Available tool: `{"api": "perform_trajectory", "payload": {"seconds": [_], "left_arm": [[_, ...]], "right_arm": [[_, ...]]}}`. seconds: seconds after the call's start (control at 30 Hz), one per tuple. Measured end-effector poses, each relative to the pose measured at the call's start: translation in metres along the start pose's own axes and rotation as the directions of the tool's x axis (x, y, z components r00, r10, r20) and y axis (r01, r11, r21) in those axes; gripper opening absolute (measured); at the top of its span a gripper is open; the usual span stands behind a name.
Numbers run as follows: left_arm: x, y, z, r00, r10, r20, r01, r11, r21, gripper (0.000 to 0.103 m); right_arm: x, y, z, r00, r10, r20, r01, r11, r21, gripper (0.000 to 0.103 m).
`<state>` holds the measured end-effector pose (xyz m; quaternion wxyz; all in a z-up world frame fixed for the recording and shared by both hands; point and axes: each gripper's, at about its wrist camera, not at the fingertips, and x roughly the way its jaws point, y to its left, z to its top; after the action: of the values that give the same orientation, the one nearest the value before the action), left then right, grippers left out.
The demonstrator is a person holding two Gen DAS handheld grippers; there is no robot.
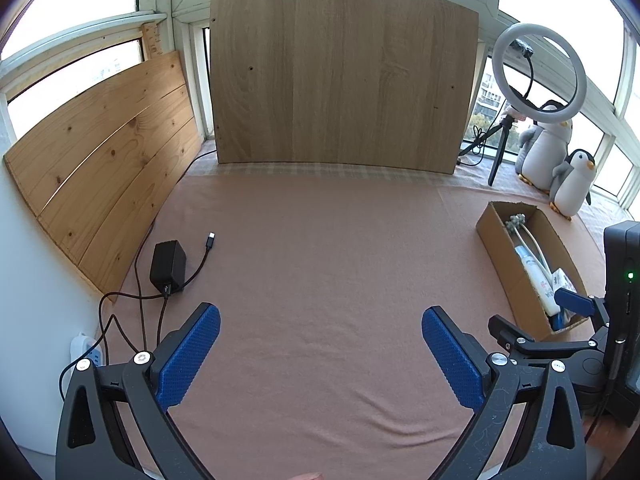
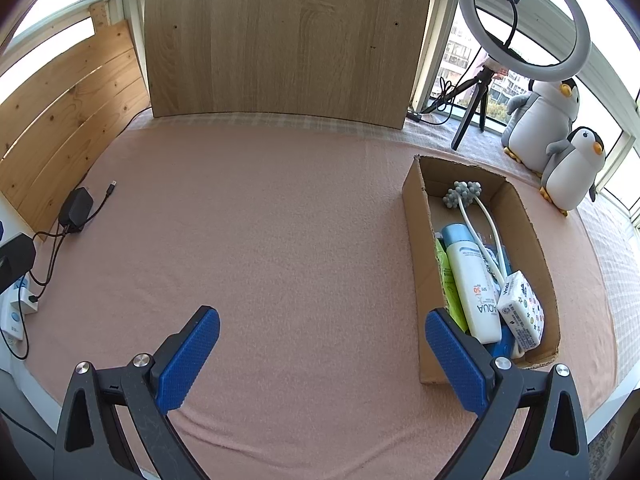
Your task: Organize objects
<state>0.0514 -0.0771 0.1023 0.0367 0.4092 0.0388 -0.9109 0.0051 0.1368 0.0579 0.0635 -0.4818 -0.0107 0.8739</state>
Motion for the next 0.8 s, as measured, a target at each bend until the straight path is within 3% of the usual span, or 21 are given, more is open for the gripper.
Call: {"api": "perform_trajectory", "payload": {"seconds": [0.8], "left_arm": [[0.0005,-0.0009,-0.0016,1.0,0.0,-0.002,0.0,1.0,-0.002,0.102]], "right_arm": [[-0.0004,0.0011,-0.0008,1.0,-0.004,-0.001,0.004,1.0,0.004,0.101]]}}
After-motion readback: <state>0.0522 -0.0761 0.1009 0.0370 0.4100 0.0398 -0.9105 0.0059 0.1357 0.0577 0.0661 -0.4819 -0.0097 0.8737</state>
